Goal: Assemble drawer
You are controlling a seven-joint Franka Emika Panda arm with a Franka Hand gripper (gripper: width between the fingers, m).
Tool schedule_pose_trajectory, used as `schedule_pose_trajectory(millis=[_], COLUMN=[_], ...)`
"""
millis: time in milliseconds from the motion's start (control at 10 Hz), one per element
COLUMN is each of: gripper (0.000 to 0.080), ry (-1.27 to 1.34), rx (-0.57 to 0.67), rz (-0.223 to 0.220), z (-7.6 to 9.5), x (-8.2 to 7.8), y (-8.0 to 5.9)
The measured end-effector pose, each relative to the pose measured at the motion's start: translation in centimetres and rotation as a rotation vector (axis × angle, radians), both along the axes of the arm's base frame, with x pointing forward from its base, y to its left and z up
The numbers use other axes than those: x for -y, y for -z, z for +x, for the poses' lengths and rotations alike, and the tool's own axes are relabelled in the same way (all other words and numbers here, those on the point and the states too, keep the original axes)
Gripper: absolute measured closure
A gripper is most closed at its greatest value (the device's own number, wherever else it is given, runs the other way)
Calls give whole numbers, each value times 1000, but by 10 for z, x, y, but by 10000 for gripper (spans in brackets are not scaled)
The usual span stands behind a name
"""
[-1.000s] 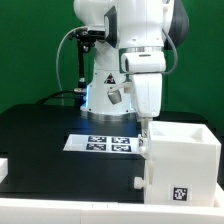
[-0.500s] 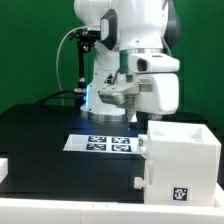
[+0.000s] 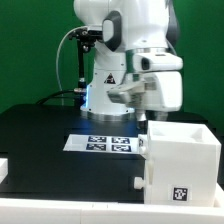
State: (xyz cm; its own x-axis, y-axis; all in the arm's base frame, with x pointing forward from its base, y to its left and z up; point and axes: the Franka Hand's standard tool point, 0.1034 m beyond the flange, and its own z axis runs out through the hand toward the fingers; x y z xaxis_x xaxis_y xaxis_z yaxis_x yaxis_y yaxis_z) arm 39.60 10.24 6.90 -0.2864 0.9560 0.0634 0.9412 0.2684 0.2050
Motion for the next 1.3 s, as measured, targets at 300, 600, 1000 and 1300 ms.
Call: schedule_pose_trajectory(millis=[300,600,1000,1300], gripper=[151,151,151,151], ry=[-14,-10,39,-35], rx=[24,29,124,135], rz=[18,20,2,69], z=[-6,-3,13,16], x=[-16,-16,19,18], y=[-3,-4,-32,0])
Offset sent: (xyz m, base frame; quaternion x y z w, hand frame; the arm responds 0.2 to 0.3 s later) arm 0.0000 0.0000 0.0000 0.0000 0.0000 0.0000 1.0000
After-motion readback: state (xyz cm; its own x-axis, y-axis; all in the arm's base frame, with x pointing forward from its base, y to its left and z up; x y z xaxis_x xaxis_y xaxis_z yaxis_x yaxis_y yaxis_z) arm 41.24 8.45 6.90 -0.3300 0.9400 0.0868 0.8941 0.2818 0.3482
